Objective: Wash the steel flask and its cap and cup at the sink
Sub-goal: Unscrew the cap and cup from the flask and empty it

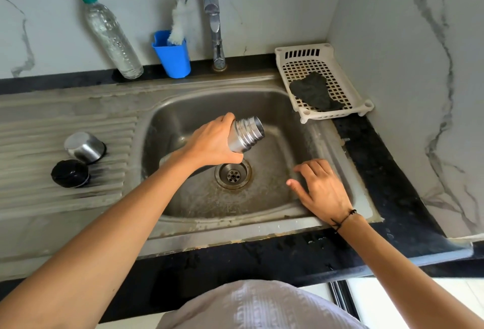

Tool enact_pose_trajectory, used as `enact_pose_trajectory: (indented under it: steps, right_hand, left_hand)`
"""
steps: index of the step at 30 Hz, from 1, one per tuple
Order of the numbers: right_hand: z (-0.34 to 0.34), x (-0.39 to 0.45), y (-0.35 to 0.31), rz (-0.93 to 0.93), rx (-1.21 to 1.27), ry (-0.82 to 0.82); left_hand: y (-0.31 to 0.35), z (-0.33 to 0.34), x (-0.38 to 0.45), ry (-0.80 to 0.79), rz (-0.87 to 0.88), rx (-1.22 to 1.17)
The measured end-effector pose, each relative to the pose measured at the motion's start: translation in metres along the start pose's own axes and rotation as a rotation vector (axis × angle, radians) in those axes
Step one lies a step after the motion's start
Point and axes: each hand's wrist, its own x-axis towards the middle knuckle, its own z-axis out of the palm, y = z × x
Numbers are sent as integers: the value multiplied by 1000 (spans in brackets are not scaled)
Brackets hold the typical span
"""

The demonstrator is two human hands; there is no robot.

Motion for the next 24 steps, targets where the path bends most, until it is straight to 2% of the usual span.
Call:
enact_pose_trajectory:
  steps: [24]
  right_hand:
    - [-1,0,1,8,-2,23]
  left_hand:
    - [-2,7,12,-87,101,139]
